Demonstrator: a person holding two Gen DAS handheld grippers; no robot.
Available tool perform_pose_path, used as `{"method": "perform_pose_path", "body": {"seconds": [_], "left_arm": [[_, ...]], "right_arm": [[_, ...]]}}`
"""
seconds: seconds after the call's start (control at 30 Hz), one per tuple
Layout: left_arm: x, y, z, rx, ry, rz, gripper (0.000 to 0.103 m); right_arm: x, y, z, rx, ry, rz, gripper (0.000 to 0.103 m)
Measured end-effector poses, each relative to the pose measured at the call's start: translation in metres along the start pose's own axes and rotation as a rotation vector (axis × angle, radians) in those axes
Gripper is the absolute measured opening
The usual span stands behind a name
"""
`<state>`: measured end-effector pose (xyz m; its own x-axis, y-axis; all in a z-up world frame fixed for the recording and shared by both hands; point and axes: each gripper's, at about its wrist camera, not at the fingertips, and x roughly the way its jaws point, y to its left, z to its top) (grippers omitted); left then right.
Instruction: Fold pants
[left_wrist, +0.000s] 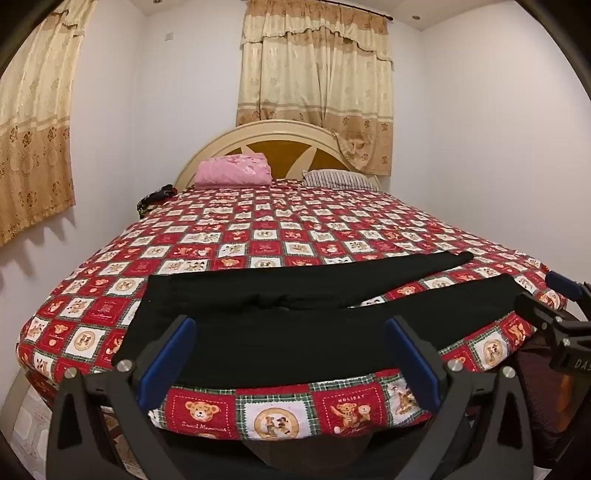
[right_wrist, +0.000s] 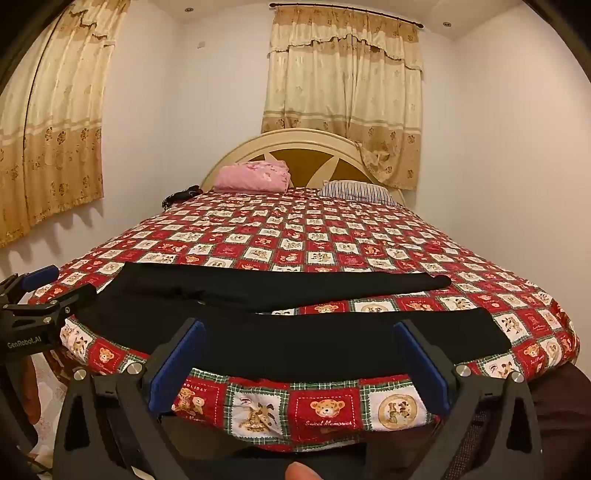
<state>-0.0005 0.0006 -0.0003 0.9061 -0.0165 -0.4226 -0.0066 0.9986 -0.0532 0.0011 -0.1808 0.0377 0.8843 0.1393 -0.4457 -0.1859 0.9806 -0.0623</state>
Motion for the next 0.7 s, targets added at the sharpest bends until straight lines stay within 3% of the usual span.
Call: {"method": "perform_pose_path", "body": {"seconds": [0.7], "left_arm": [[0.0038, -0.0005, -0.0005, 0.002, 0.013, 0.002, 0.103]], "right_arm": [[0.0055, -0.0015, -0.0053, -0.006, 0.008, -0.003, 0.102]]}}
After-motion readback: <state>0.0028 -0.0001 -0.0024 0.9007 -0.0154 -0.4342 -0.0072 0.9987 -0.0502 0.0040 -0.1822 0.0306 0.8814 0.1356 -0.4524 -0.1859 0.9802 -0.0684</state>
